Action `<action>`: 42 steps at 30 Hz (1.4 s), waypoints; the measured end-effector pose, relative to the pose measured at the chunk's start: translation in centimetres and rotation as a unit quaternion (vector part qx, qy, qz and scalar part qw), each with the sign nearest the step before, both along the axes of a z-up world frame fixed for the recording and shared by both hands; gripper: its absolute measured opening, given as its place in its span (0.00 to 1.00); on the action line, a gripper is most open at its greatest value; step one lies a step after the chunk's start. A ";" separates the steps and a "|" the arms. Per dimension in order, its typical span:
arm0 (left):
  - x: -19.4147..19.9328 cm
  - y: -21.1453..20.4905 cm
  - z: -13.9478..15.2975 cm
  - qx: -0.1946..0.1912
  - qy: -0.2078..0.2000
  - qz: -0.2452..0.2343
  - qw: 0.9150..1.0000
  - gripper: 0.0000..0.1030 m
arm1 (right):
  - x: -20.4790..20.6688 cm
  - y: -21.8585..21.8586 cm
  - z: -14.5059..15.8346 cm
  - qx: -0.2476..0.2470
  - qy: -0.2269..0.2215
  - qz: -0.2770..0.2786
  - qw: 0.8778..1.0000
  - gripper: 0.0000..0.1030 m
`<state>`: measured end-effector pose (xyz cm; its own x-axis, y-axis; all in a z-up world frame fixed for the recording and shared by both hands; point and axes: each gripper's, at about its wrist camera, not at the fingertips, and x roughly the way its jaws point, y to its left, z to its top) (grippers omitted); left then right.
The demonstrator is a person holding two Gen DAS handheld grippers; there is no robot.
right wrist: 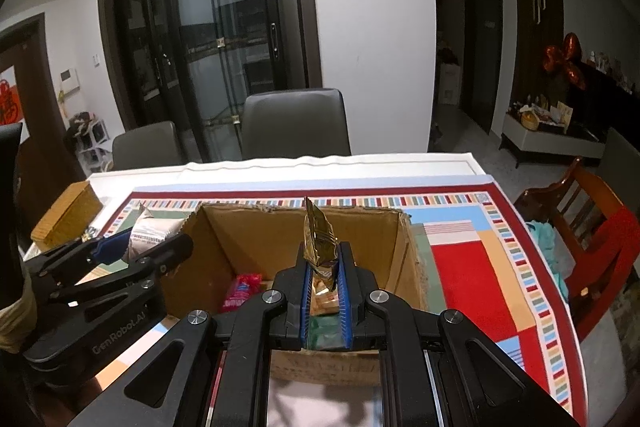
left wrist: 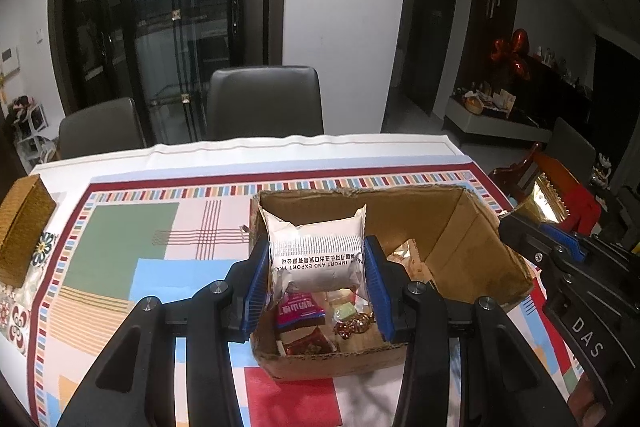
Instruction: Organize snacks
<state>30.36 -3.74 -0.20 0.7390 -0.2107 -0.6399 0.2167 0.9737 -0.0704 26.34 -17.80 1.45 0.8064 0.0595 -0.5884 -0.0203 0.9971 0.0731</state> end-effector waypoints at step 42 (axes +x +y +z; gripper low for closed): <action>-5.8 1.7 2.6 0.022 -0.029 0.043 0.998 0.97 | -4.7 -0.7 2.5 -0.044 -0.030 -0.042 0.998 0.77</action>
<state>24.61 -2.08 2.41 0.7895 -0.1162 -0.6027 0.1336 0.9909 -0.0159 21.69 -18.51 3.94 0.8399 -0.0589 -0.5395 0.0617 0.9980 -0.0128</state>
